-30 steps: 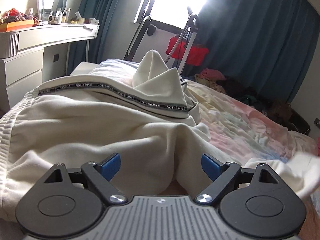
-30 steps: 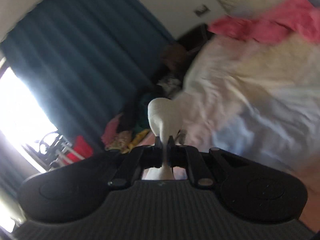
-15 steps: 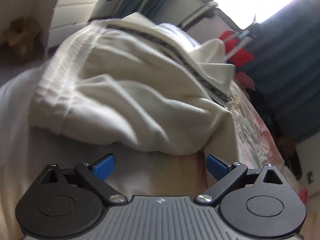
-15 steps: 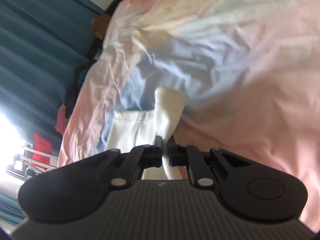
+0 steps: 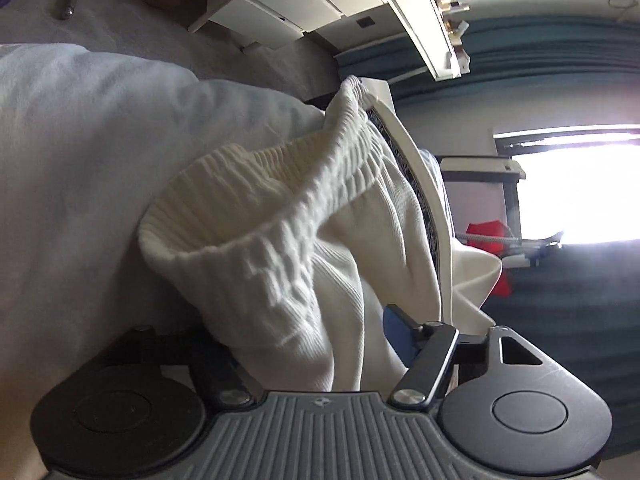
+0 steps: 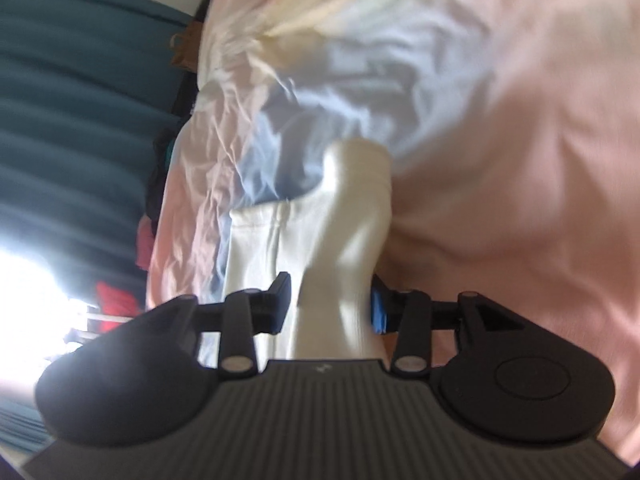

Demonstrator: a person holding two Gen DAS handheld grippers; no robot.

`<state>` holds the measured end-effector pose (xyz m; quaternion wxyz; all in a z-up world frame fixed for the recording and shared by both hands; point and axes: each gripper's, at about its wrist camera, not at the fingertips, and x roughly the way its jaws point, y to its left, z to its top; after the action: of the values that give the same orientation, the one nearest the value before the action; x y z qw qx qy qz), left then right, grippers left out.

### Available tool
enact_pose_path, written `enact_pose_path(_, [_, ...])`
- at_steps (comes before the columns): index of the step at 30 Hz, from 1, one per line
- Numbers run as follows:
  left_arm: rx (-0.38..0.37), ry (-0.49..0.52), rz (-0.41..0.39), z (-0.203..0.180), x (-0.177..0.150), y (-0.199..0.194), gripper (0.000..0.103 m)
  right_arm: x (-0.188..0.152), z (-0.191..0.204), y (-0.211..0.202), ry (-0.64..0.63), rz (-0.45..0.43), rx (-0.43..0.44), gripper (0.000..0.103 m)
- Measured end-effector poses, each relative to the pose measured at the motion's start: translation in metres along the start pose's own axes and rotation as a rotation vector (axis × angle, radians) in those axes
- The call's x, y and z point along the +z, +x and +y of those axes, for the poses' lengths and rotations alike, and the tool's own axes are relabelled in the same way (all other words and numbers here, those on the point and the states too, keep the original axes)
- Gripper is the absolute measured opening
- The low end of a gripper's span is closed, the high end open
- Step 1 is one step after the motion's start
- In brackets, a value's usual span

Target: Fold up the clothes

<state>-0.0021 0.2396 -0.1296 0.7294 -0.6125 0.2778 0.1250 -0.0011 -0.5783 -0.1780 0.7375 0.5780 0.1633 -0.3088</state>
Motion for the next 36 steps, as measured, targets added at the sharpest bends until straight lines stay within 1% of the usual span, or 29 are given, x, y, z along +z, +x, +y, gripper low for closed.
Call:
enact_pose_path(1, [0.011,-0.01,-0.01,0.0,0.006,-0.002,0.049,0.002,0.003,0.001,-0.026,-0.001,-0.002,0.022])
enact_pose_path(2, [0.019,-0.033,-0.025,0.001,0.013,-0.006,0.038,0.005,0.004,0.002,-0.038,0.008,-0.011,0.018])
enact_pose_path(3, [0.016,-0.038,-0.033,0.0,0.019,-0.009,0.035,0.011,0.002,0.002,-0.022,0.016,-0.01,0.011])
enact_pose_path(4, [0.012,-0.022,-0.033,-0.005,0.026,-0.012,0.033,0.016,-0.001,0.002,0.004,0.022,-0.004,0.009])
enact_pose_path(5, [0.008,-0.005,-0.033,-0.01,0.033,-0.015,0.028,0.022,-0.003,0.0,0.02,0.03,0.009,0.009])
enact_pose_path(8, [-0.013,0.048,-0.033,-0.027,0.053,-0.032,0.019,0.033,0.005,-0.012,-0.055,0.002,0.02,0.008])
enact_pose_path(10, [-0.028,0.076,-0.026,-0.039,0.066,-0.05,0.016,0.037,0.01,-0.024,-0.111,-0.037,0.019,0.008])
enact_pose_path(12, [-0.036,0.074,-0.005,-0.046,0.077,-0.066,0.014,0.044,0.01,-0.039,-0.137,-0.063,0.057,0.007])
enact_pose_path(14, [-0.039,0.075,0.02,-0.05,0.086,-0.081,0.013,0.05,0.008,-0.058,-0.194,-0.105,0.073,0.007])
enact_pose_path(15, [-0.026,0.104,0.031,-0.049,0.086,-0.087,0.013,0.052,0.004,-0.066,-0.213,-0.125,0.071,0.007])
enact_pose_path(17, [0.018,0.185,0.049,-0.047,0.083,-0.1,0.013,0.057,-0.014,-0.078,-0.201,-0.14,0.043,0.007])
enact_pose_path(19, [0.1,0.303,0.068,-0.044,0.077,-0.098,0.013,0.059,-0.036,-0.082,-0.195,-0.126,0.0,0.007])
enact_pose_path(21, [0.193,0.431,0.087,-0.041,0.071,-0.092,0.013,0.057,-0.056,-0.079,-0.236,-0.095,-0.046,0.008])
enact_pose_path(23, [0.268,0.521,0.115,-0.032,0.063,-0.082,0.014,0.052,-0.067,-0.075,-0.283,-0.079,-0.071,0.008])
enact_pose_path(25, [0.297,0.578,0.126,-0.03,0.057,-0.076,0.016,0.046,-0.071,-0.072,-0.333,-0.084,-0.077,0.008])
enact_pose_path(26, [0.3,0.597,0.123,-0.029,0.057,-0.078,0.021,0.043,-0.069,-0.071,-0.361,-0.085,-0.082,0.008])
enact_pose_path(27, [0.307,0.614,0.118,-0.031,0.056,-0.08,0.029,0.042,-0.066,-0.071,-0.387,-0.087,-0.086,0.01])
enact_pose_path(28, [0.319,0.634,0.116,-0.034,0.056,-0.08,0.033,0.041,-0.062,-0.072,-0.412,-0.09,-0.09,0.011])
enact_pose_path(29, [0.332,0.654,0.113,-0.037,0.055,-0.081,0.042,0.04,-0.058,-0.072,-0.437,-0.092,-0.094,0.011])
enact_pose_path(30, [0.348,0.675,0.106,-0.041,0.054,-0.083,0.053,0.039,-0.056,-0.073,-0.454,-0.091,-0.1,0.014])
enact_pose_path(31, [0.363,0.694,0.098,-0.044,0.053,-0.084,0.059,0.039,-0.053,-0.074,-0.461,-0.087,-0.112,0.022])
enact_pose_path(32, [0.369,0.712,0.086,-0.046,0.053,-0.087,0.073,0.04,-0.051,-0.076,-0.465,-0.081,-0.128,0.027])
enact_pose_path(33, [0.37,0.73,0.069,-0.048,0.053,-0.091,0.084,0.039,-0.049,-0.079,-0.473,-0.085,-0.131,0.041])
enact_pose_path(34, [0.371,0.749,0.04,-0.05,0.052,-0.097,0.085,0.039,-0.047,-0.083,-0.481,-0.093,-0.128,0.06])
enact_pose_path(35, [0.365,0.773,0.004,-0.055,0.048,-0.105,0.086,0.038,-0.046,-0.088,-0.49,-0.101,-0.126,0.069])
enact_pose_path(36, [0.356,0.802,-0.029,-0.061,0.043,-0.112,0.086,0.036,-0.042,-0.094,-0.51,-0.121,-0.116,0.082])
